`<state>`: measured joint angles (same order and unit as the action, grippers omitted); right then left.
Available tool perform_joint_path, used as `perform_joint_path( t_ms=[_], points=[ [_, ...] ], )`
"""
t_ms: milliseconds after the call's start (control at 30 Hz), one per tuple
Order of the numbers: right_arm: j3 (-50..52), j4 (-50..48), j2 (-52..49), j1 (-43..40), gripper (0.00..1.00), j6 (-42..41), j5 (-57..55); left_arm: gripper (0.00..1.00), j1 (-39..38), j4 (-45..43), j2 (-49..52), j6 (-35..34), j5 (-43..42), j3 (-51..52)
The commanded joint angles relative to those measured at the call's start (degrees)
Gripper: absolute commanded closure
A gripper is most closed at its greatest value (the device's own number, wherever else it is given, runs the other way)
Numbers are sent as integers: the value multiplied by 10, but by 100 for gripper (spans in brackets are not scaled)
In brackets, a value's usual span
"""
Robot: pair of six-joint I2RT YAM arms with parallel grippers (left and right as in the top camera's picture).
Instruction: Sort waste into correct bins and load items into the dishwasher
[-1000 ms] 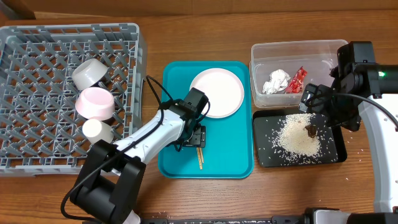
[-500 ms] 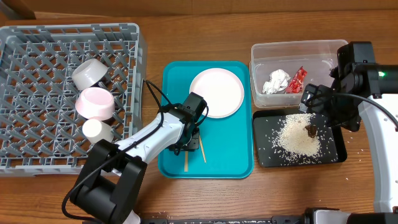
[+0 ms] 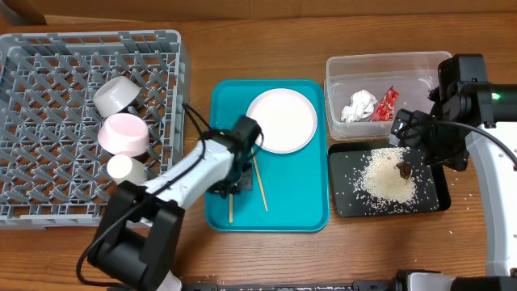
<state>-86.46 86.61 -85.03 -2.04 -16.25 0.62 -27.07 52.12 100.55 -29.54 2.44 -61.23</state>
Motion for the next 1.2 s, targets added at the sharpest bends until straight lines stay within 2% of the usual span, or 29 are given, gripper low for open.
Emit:
perform_joint_path(
  t_ms=[0,267,400,633,667,733,800,867,1067,1167],
  points=[
    [-8,-1,2,0,0,-1,-6,96,36,24,-51,44,12,-66],
    [-8,-2,2,0,0,-1,-6,96,138,94,-100,209,14,-181],
    [-8,-1,2,0,0,-1,-6,96,187,94,-99,223,55,-187],
    [-8,-1,2,0,0,-1,-6,95,248,71,-99,223,56,-174],
    [-8,-1,2,0,0,-1,-6,92,250,72,-99,223,56,-174],
    [-8,-1,2,0,0,-1,-5,64,254,72,-99,223,57,-174],
    [-8,-1,2,0,0,-1,-6,58,253,72,-99,223,54,-174],
    [-8,-1,2,0,0,-1,-5,47,251,72,-99,223,42,-174],
    [-8,-2,2,0,0,-1,-6,37,236,77,-99,210,-98,-173],
    [-8,-2,2,0,0,-1,-5,33,196,78,-99,176,-114,-170]
  ],
)
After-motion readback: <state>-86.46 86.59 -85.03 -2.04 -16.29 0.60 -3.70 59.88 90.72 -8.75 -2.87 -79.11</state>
